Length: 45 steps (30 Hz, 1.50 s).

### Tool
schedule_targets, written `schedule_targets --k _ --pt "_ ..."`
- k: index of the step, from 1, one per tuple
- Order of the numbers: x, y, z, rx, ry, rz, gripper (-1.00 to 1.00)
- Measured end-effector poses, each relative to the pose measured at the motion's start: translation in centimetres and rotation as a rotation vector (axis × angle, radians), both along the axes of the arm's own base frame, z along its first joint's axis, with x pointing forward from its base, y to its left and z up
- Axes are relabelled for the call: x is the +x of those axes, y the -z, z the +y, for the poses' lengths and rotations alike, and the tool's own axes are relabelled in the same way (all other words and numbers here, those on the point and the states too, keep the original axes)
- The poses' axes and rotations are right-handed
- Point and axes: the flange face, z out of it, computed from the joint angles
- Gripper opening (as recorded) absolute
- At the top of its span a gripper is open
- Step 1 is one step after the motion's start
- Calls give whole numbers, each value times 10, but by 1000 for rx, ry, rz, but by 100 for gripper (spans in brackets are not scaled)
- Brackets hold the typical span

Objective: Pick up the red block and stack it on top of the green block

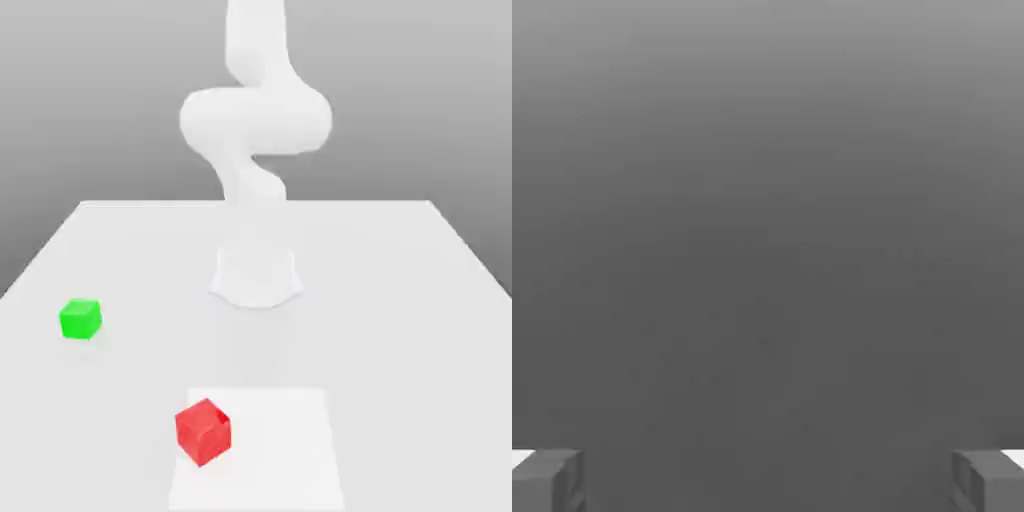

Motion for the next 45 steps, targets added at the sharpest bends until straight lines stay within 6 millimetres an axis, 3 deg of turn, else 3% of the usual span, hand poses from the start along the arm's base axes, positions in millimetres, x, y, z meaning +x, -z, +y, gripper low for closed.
schedule_targets --k 5,10,15,20,26,27,34,40,45 --pt "53 108 -16 78 163 167 0" --pt "75 218 -35 149 330 324 0" --pt "70 326 -51 217 502 477 0" --pt "39 427 -63 284 684 628 0" --pt "28 502 -62 299 729 670 0" --pt "28 513 -62 298 729 671 -100" --pt "27 515 -62 298 729 669 -100" --pt "25 459 -68 303 751 666 -100" --pt "-30 438 -177 416 1160 600 -100"
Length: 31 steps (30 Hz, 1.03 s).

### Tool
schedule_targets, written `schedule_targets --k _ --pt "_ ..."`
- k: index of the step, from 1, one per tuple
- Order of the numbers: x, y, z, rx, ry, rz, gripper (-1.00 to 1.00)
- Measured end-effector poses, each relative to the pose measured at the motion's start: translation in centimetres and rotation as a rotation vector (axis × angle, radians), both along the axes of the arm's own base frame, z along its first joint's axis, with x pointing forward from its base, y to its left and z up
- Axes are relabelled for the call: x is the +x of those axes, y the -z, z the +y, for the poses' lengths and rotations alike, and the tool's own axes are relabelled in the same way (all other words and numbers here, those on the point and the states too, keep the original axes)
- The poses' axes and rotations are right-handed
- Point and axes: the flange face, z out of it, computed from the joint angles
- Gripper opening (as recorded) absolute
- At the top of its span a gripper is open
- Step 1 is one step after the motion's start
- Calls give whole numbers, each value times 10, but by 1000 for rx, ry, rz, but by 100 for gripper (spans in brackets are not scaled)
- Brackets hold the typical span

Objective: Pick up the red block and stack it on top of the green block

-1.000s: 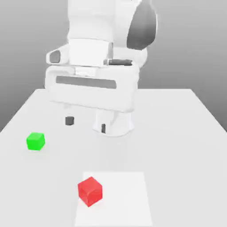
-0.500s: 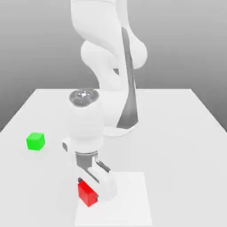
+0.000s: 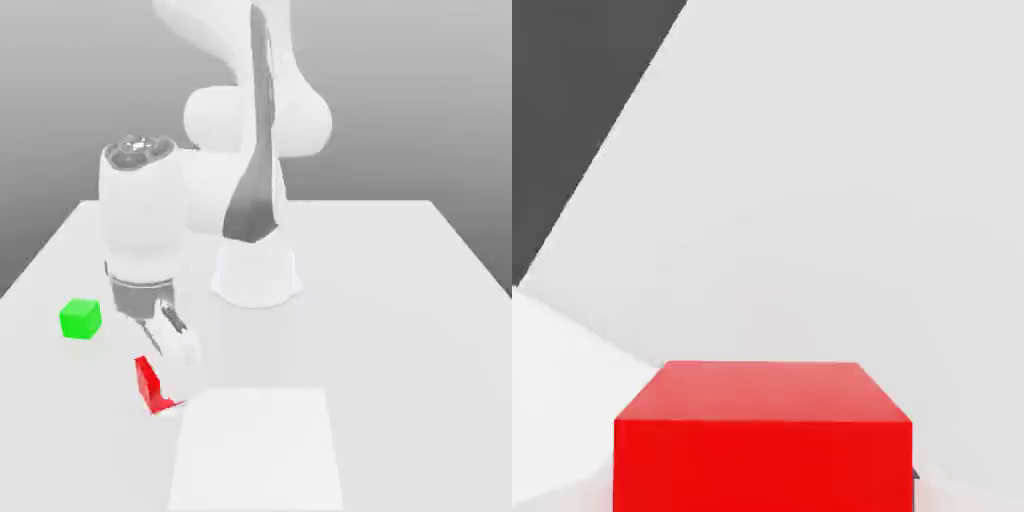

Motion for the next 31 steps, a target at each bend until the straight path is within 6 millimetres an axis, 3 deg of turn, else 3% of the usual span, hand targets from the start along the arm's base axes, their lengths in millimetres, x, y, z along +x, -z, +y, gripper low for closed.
schedule_targets --k 3,7,13,21,22,28,31 --pt "-41 -9 -43 -12 236 -1 -100" --pt "-103 -17 -87 -13 551 -9 -100" --pt "-204 -20 -124 19 1030 -29 -100" --pt "-215 38 -127 28 1087 -34 -100" --pt "-216 43 -126 27 1087 -33 100" --pt "-216 45 -126 26 1086 -31 100" --pt "-215 30 -128 31 1089 -34 100"
